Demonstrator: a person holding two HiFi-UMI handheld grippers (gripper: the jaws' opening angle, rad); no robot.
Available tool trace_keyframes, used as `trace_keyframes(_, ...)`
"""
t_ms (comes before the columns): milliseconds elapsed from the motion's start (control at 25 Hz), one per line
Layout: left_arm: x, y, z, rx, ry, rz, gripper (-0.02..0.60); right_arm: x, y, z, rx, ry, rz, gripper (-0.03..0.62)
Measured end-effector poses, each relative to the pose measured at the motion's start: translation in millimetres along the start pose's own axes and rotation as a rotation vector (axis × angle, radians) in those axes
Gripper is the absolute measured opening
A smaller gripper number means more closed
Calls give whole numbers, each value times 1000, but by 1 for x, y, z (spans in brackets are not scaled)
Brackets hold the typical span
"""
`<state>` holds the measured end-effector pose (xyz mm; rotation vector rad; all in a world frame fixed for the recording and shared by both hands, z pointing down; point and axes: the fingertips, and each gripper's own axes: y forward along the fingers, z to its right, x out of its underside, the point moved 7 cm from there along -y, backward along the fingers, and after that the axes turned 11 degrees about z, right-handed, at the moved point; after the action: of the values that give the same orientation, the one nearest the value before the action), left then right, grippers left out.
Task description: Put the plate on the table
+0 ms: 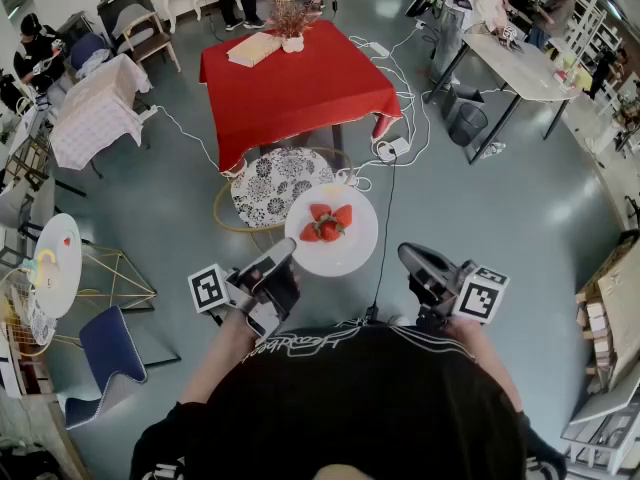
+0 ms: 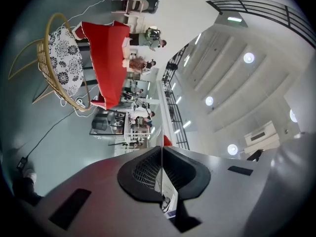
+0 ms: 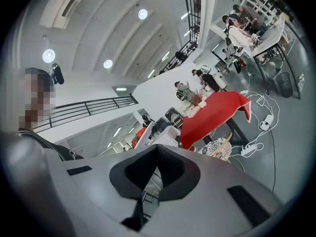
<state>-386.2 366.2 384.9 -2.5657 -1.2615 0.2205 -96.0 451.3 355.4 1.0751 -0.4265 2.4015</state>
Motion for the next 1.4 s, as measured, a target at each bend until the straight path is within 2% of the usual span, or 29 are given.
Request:
trace_keyframes(480, -4, 4, -1, 20, -4, 9, 18, 0, -1, 4, 3, 4, 17, 8)
trace_keyframes(800, -11, 17, -6, 15, -19, 3, 18, 1, -3, 13, 2, 82, 48, 8)
trace_keyframes(920, -11, 30, -13, -1, -23, -3, 18, -3, -1, 26, 10, 100, 47, 8)
trace_keyframes(1080, -13, 54, -26, -19, -27, 1, 18, -17, 8, 50, 19, 42, 33, 8)
trace_keyframes(1400, -33, 118, -47, -59, -9, 33, 18, -55, 47, 115, -22, 93, 28, 8)
